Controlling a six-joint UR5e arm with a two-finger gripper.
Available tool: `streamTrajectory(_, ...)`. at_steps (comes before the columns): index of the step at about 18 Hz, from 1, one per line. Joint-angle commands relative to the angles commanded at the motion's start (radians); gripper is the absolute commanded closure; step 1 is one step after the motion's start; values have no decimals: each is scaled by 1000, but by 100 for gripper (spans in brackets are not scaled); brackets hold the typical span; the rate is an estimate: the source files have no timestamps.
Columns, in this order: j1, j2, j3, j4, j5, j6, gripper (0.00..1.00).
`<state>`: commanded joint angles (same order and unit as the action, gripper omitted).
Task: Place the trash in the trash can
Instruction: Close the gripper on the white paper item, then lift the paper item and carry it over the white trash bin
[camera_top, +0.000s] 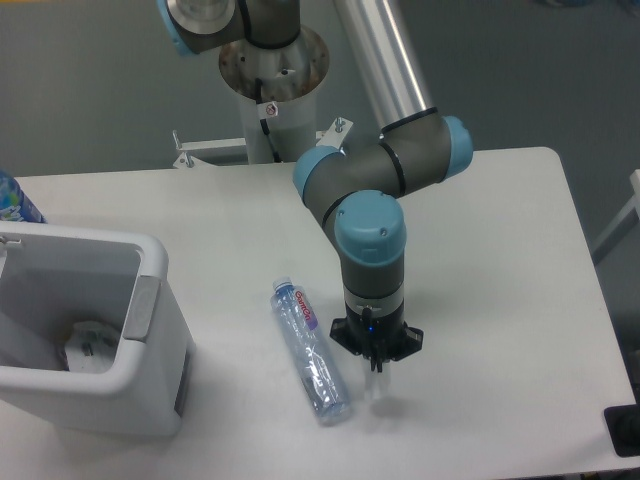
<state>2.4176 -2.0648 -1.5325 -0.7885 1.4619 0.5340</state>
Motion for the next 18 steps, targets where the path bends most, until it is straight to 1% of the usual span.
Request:
streamTrajectory(5,-3,90,11,-3,-121,-95,93)
streamTrajectory(7,-11,126,15,-3,-144,-138,91)
streamTrajectory(10,-37,158,51,-3,-189,-222,90)
streamTrajectory(13,-70,181,94,-3,-198,-298,90)
streamTrajectory(17,-109,215,120,-3,-236,-354,90)
streamTrajectory(18,-121,232,123,-3,-248,-376,90)
